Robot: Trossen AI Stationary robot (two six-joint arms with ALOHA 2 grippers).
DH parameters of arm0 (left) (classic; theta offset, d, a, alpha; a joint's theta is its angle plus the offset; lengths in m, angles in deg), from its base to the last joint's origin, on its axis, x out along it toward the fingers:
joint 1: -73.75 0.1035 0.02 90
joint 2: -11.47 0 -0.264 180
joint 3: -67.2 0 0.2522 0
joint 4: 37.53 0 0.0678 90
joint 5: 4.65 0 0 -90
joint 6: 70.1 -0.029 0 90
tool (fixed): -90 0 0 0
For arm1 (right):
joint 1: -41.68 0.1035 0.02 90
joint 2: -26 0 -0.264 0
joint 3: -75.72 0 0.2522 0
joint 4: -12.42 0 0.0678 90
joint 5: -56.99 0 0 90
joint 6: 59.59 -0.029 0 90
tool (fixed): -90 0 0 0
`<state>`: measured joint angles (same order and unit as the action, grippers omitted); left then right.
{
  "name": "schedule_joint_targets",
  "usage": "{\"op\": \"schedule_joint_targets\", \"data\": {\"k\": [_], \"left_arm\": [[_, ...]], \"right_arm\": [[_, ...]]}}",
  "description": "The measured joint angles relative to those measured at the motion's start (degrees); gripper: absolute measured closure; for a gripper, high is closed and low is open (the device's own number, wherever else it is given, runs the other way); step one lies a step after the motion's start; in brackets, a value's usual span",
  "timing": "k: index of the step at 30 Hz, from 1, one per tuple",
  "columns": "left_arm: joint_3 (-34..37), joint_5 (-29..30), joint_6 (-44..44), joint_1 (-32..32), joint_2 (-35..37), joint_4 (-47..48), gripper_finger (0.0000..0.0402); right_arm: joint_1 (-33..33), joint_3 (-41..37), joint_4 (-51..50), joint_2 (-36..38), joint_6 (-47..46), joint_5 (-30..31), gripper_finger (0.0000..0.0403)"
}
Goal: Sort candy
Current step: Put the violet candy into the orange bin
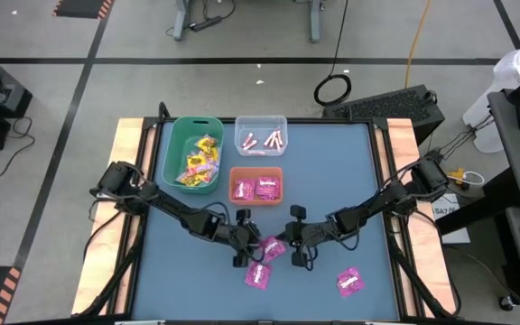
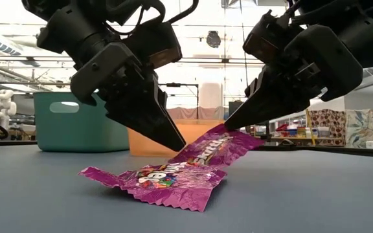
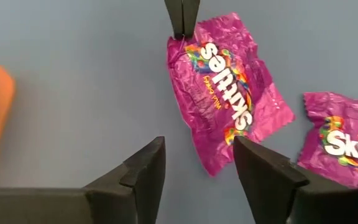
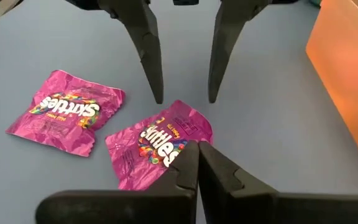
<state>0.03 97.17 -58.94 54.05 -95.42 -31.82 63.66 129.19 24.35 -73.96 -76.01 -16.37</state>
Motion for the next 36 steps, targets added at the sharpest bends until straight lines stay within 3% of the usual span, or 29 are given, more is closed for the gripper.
{"op": "schedule_joint_targets", "data": {"k": [10, 19, 25, 31, 36], "left_arm": [[-0.03, -10.52, -1.09, 3.35, -4.09, -4.04, 0.0284], [-0.04, -9.84, -2.70, 2.89, -3.76, -4.39, 0.0389], [0.04, -7.08, -3.14, 2.66, 0.67, 0.05, 0.0398], [0.07, -3.47, -5.85, 2.53, 6.24, 3.74, 0.0399], [0.05, 0.13, -8.47, 2.06, 10.54, 4.77, 0.0400]], "right_arm": [[0.00, 0.04, 0.22, 0.04, 0.75, -0.02, 0.0403], [0.02, 0.11, -0.59, 0.47, 0.70, 0.94, 0.0403], [0.12, 0.11, -5.52, 6.03, -1.83, 1.42, 0.0387], [0.75, 0.11, -12.34, 14.78, -3.28, 1.53, 0.0332], [1.72, 0.11, -15.79, 17.31, -4.14, 4.17, 0.0289]]}}
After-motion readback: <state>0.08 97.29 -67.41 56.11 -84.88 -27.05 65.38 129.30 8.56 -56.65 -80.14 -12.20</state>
